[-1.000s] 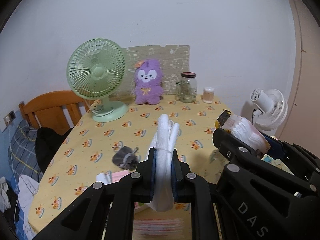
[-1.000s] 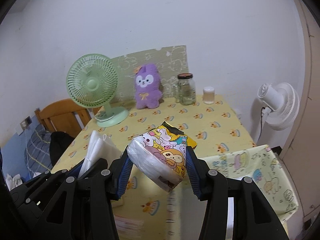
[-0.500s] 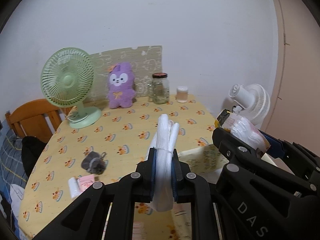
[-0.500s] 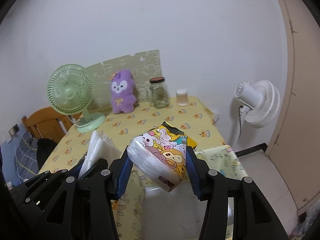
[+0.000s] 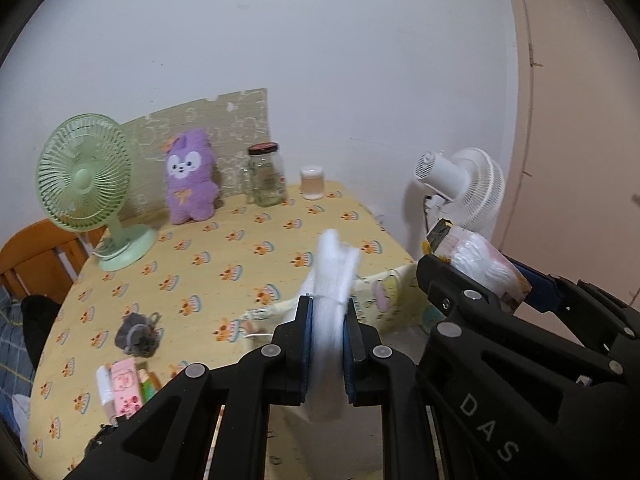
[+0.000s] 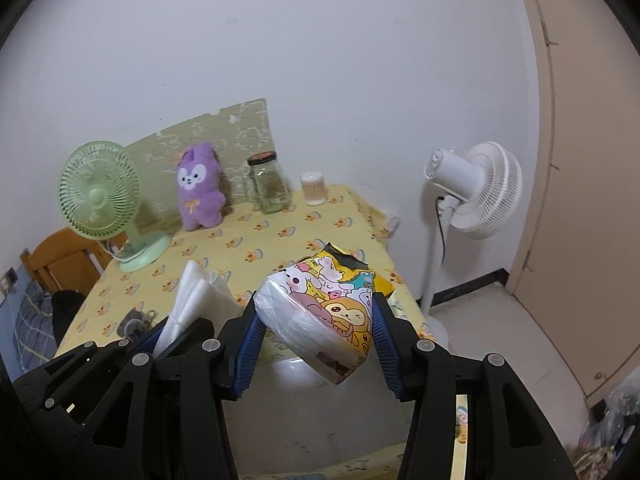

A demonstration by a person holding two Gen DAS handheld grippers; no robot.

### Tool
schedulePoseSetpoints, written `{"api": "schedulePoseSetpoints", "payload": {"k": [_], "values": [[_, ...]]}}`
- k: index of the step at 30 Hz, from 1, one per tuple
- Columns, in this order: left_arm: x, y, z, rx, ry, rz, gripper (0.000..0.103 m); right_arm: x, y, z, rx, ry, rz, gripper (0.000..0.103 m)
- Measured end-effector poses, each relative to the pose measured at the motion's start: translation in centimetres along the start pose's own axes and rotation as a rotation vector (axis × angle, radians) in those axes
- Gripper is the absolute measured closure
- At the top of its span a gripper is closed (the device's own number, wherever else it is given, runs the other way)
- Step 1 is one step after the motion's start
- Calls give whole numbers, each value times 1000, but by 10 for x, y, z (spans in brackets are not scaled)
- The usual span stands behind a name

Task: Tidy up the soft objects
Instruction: 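Lift the white towel and snack packet and carry both toward the yellow box, then lower the towel and snack packet into the yellow box and open both tools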

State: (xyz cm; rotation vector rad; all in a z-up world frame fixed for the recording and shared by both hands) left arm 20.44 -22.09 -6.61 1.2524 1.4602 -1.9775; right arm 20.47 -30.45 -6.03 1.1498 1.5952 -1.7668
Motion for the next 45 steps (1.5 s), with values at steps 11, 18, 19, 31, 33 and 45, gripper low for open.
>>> {"api": "schedulePoseSetpoints", "payload": {"k": [11,18,19,31,33,45], "values": [[14,28,18,53,5,-76,91,16,23,23,31,42,-49,48],[25,40,12,52,-12,-114,64,26,36,20,36,39,-84,48],[27,42,10,48,-15,-120,63,27,38,19,35,37,-89,48],[25,41,6,71,-11,-119,24,31,45,8,22,50,-123,29],[24,38,5,66,-6,-106,18,30,42,8,24,51,-110,21],[22,15,2,46,10,-64,9,24,19,3,38,40,-65,10]]}}
Point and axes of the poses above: each gripper's, at about its wrist camera, not at the fingertips, and y roughly the way its jaws point, z to its right, x to its underside, the point moved 10 cm from there along y, roughly the way its jaws point, and after that the axes turned 10 degrees about x, right-handed, at the moved point
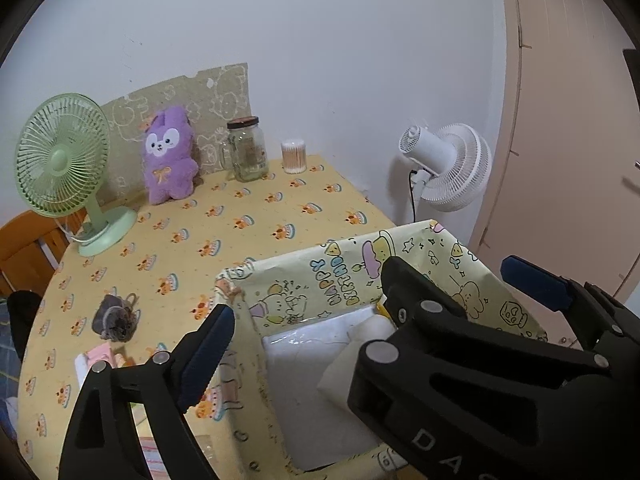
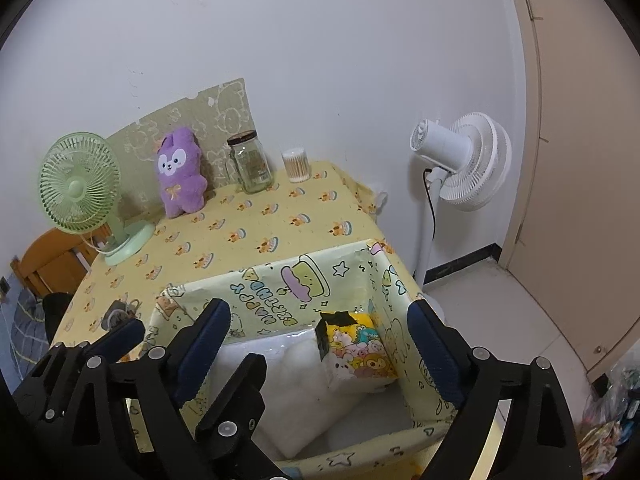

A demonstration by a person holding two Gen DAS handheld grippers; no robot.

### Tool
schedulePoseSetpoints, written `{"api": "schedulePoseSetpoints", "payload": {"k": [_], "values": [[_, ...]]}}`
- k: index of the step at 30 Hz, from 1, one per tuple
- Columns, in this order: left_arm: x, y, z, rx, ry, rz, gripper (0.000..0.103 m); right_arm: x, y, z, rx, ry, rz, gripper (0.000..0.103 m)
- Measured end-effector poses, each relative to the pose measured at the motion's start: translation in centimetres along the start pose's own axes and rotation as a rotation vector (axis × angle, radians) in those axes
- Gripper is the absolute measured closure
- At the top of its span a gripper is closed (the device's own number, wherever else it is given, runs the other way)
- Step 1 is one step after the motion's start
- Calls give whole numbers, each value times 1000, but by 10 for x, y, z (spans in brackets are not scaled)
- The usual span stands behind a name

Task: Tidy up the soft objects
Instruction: 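Lower the towel and snack packet into the yellow box and open both tools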

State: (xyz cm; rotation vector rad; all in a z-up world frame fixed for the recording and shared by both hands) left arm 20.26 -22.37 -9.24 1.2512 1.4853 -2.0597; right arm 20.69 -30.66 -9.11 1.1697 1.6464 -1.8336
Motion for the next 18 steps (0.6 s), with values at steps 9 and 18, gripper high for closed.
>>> {"api": "schedulePoseSetpoints", "payload": {"k": [9,18], "values": [[-4,-30,-6,-33,26,48,9,-2,-26,-12,-23,-11,30,7],[-4,-57,-15,-47,18,87,9,-4,-53,-26,-33,-26,68,5]]}}
Point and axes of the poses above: each gripper's, at about its wrist camera, not at the fingertips, and y roughly the way its jaws point, z to its right, x to its underside, the point moved 10 cm from there along y, roughly the way its jaws point, and after that the axes turned 10 degrees about x, right-handed, at the moved point
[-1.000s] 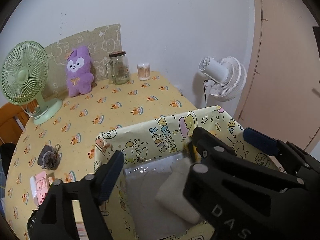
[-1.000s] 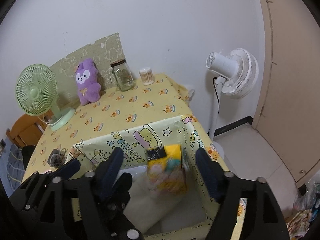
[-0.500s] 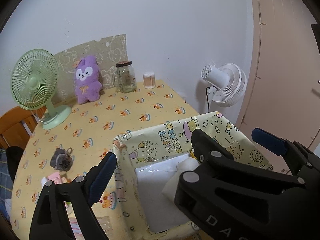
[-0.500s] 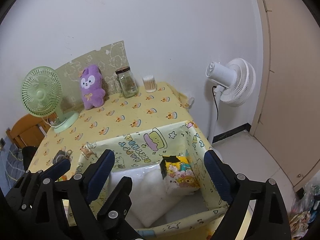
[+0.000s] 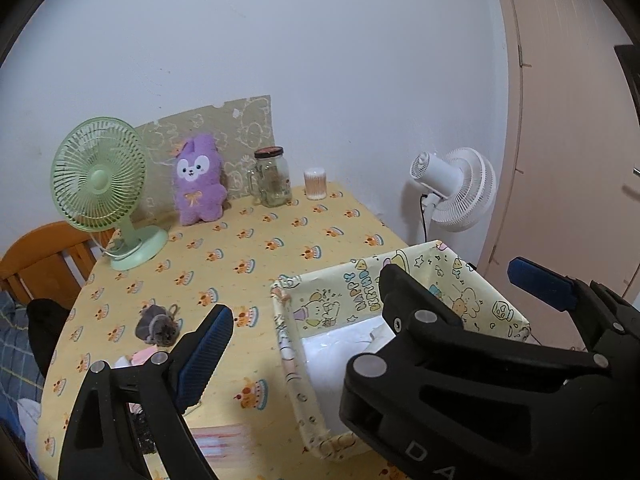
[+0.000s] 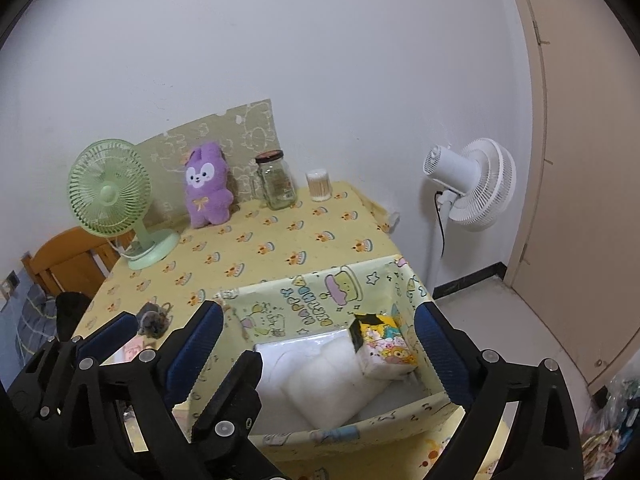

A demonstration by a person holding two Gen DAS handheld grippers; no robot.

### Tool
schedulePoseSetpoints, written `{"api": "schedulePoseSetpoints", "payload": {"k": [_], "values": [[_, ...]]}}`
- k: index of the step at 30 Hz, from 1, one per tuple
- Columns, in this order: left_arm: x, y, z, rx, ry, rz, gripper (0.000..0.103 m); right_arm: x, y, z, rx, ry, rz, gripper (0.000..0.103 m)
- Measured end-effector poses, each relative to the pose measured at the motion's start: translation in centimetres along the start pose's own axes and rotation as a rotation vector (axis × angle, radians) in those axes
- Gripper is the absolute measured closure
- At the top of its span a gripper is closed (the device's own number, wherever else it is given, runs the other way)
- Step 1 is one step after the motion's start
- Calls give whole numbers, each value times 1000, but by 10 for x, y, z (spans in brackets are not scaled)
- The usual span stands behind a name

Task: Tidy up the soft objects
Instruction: 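Lower the towel and snack packet into the yellow box and open both tools, then move both tools back toward the black bag and straw bag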

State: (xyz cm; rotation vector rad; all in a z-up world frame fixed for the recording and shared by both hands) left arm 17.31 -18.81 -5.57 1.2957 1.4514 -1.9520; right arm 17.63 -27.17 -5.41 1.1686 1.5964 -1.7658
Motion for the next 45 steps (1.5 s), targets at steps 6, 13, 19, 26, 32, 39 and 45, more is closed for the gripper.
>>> {"api": "schedulePoseSetpoints", "payload": {"k": [6,13,19,26,32,39,45], "values": [[2,-17,-7,-11,-3,24,9,1,-15,-11,-9,-8,24,2],[3,-37,-18,-37,-11,57,7,-1,-33,-24,-15,-20,59,0],[5,-54,-30,-65,-16,81,1,-2,-49,-34,-10,-39,93,0],[10,-68,-45,-83,-28,96,0,2,-59,-52,-19,-79,106,0],[16,-76,-58,-94,-41,107,0,6,-65,-69,-42,-104,111,0],[25,-86,-72,-95,-51,114,0,13,-71,-85,-47,-124,118,0],[38,-88,-87,-98,-68,108,0,25,-71,-104,-76,-153,111,0]]}}
Point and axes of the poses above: each gripper's, at about its wrist camera, not at the fingertips, and y roughly the way its jaws point, z to its right, x to its underside, the point moved 10 cm from there along y, roughly the way its jaws point, and after that the axes turned 10 degrees about x, right-handed, at the moved point
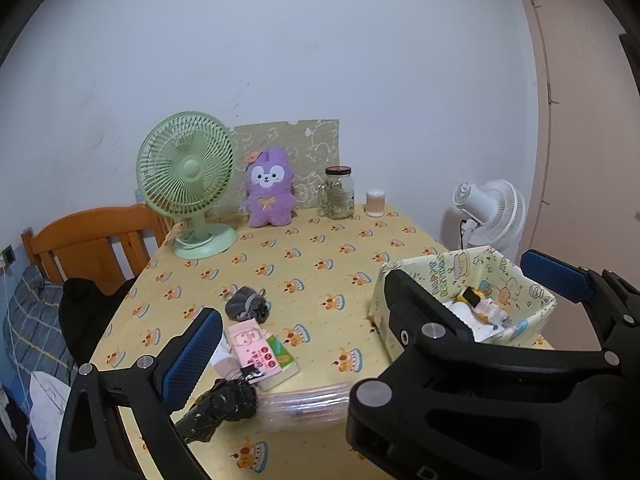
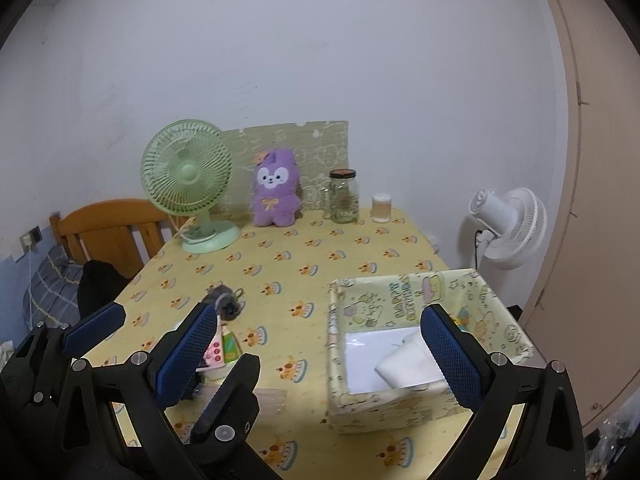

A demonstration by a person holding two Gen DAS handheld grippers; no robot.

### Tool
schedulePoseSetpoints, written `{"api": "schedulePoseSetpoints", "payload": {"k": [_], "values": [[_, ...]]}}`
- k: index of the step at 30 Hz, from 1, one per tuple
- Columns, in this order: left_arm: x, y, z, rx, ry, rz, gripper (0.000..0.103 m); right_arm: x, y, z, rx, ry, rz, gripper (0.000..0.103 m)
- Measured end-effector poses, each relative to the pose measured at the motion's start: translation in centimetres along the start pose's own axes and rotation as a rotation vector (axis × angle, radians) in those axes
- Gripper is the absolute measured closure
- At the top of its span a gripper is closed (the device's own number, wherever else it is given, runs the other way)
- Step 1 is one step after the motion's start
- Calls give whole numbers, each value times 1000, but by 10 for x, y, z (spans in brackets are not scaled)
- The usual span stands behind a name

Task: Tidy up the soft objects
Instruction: 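Move both tools back toward the black bag and straw bag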

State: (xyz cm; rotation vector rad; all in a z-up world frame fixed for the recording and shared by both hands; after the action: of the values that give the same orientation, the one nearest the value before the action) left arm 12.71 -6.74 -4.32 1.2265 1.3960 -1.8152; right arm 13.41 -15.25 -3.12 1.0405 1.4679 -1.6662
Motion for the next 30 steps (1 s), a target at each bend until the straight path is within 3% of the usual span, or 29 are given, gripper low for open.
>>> {"api": "schedulePoseSetpoints", "payload": {"k": [8,30], "values": [[24,-3,-22,-33,-8,-24,0,21,7,-29,-53,-15,-20,0],[101,36,-75,-70,-92,-153,0,96,60,-90,-160,-66,-161,0]]}}
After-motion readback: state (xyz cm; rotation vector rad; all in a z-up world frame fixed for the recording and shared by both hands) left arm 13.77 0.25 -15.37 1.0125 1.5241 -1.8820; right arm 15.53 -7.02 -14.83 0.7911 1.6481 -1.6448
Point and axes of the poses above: each gripper's, at about its wrist camera, not at the fingertips, and y roughly the way its jaws point, z to its right, x to its underside, the point moved 10 cm from there along y, roughly the way its jaws point, and after that the axes turned 10 degrees about x, right-handed, at the moved point
